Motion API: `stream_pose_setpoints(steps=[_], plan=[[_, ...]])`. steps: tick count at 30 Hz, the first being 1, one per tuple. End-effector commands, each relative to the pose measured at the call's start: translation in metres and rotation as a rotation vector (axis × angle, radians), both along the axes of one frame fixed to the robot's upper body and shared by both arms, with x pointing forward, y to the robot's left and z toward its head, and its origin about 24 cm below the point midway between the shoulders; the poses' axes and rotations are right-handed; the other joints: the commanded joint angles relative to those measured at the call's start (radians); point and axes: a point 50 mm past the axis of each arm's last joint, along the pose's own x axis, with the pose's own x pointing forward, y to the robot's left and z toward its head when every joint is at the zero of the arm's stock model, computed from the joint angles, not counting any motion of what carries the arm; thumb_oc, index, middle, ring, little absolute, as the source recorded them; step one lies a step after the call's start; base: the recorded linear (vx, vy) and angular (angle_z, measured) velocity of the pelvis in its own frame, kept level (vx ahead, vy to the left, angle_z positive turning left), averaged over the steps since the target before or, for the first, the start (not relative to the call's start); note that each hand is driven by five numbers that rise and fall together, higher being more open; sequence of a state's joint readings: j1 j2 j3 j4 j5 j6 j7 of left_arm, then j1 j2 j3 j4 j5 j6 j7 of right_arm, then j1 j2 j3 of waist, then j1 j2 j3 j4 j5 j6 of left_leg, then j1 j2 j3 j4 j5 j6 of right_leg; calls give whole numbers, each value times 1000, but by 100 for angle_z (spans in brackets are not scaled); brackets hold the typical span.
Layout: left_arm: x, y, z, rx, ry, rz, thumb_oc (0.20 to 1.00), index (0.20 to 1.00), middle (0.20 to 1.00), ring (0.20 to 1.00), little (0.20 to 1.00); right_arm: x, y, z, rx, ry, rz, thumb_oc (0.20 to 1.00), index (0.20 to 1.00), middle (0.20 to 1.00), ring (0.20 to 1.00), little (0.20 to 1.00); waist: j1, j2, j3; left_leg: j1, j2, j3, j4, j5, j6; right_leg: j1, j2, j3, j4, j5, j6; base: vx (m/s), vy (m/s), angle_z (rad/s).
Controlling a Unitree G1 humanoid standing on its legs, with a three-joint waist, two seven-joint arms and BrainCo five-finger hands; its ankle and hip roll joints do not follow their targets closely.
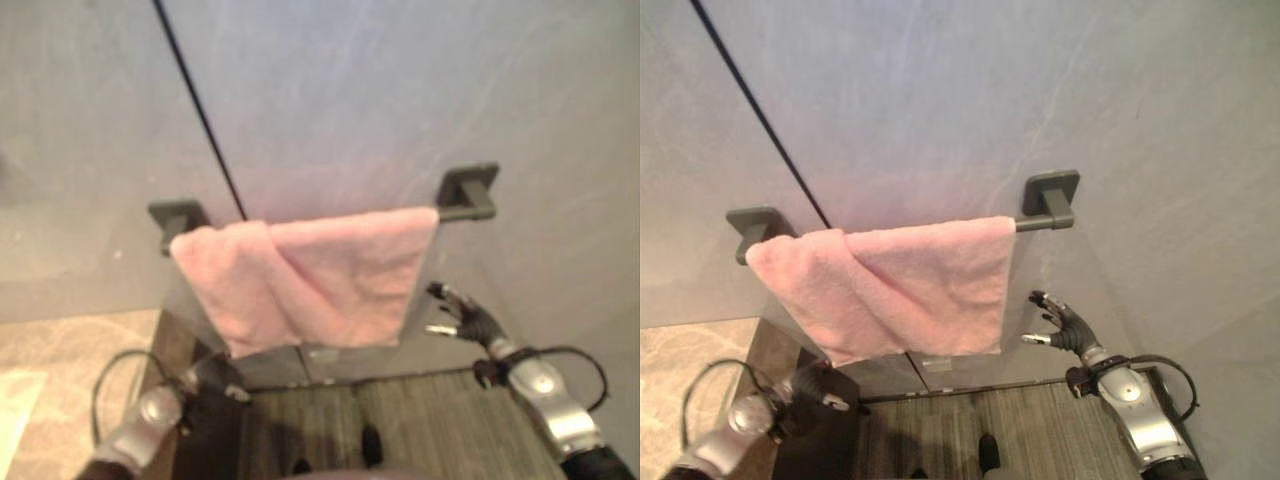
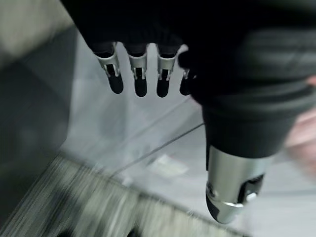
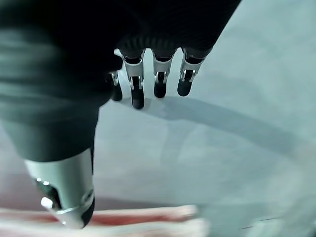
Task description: Put brush and paste in cup on sink, flatten towel.
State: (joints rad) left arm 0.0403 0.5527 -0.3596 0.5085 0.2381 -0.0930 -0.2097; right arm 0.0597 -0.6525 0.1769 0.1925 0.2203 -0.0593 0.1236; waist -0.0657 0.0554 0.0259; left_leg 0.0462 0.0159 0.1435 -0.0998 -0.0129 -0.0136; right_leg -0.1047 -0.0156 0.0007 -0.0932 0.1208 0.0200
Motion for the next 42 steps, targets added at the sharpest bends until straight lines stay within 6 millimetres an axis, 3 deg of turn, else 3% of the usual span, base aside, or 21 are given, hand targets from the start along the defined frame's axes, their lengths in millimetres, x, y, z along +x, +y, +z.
stream_pose_setpoints(steps=[1, 2, 3, 10, 13, 17, 24, 26, 35, 42], plan=[[18, 1, -3, 75, -56, 38, 1000, 1000, 1000, 1000, 1000, 5, 7, -6, -87, -14, 14, 1000, 1000, 1000, 1000, 1000, -19, -38, -37, -45, 33, 5, 13, -40, 11, 68, -46, -3, 6, -164, 37, -40, -17, -2], [14, -6, -20, 88, 1, 74, 1000, 1000, 1000, 1000, 1000, 2, 6, -24, -125, 54, -3, 1000, 1000, 1000, 1000, 1000, -23, -38, -40, -45, 34, 6, 13, -40, 11, 68, -45, -1, 6, -163, 35, 0, 0, 0], [15, -7, -20, 88, 0, 74, 1000, 1000, 1000, 1000, 1000, 3, 6, -24, -126, 54, -3, 1000, 1000, 1000, 1000, 1000, -23, -37, -39, -42, 34, 5, 13, -43, 10, 71, -44, -1, 6, -165, 36, 0, 0, 0], [1, -33, -56, 163, 133, 100, 1000, 1000, 1000, 1000, 1000, -11, 12, -92, -298, 345, -18, 1000, 1000, 1000, 1000, 1000, -34, -41, -44, -46, 37, 11, 13, -38, 7, 63, -39, 8, 6, -160, 31, -9, -6, -2], [-9, -40, -67, 172, 191, 152, 1000, 1000, 1000, 1000, 1000, -33, 15, -127, -367, 529, -44, 1000, 1000, 1000, 1000, 1000, -30, -45, -46, -49, 38, 14, 13, -36, 6, 58, -37, 13, 6, -159, 29, -4, -6, -1], [-16, -41, -72, 182, 228, 169, 1000, 1000, 1000, 1000, 1000, -50, 15, -143, -389, 643, -74, 1000, 1000, 1000, 1000, 1000, -26, -44, -43, -47, 39, 17, 13, -39, 5, 57, -36, 16, 6, -160, 30, 1, -3, -1], [-30, -34, -78, 169, 275, 246, 1000, 1000, 1000, 1000, 1000, -84, 0, -156, -320, 777, -229, 1000, 1000, 1000, 1000, 1000, -23, -35, -45, -39, 39, 22, 13, -42, 3, 63, -32, 18, 6, -167, 29, 28, -32, -1], [-46, -24, -83, 127, 328, 379, 1000, 1000, 1000, 1000, 1000, -103, -8, -160, -339, 843, -244, 1000, 1000, 1000, 1000, 1000, -19, -34, -45, -34, 45, 27, 13, -42, -2, 66, -26, 21, 6, -175, 22, 62, -76, -1], [-78, 3, -88, 123, 415, 550, 1000, 1000, 1000, 1000, 1000, -124, -24, -161, -375, 908, -227, 1000, 1000, 1000, 1000, 1000, -8, -59, -30, -10, 81, 30, 13, -22, -30, 92, 14, 34, 6, -201, -8, 52, -117, -7], [-86, 12, -88, 94, 417, 635, 1000, 1000, 1000, 1000, 1000, -127, -28, -159, -358, 895, -229, 1000, 1000, 1000, 1000, 1000, -6, -89, -11, 0, 102, 40, 13, 13, -50, 112, 38, 23, 6, -220, -32, 29, -136, 1]])
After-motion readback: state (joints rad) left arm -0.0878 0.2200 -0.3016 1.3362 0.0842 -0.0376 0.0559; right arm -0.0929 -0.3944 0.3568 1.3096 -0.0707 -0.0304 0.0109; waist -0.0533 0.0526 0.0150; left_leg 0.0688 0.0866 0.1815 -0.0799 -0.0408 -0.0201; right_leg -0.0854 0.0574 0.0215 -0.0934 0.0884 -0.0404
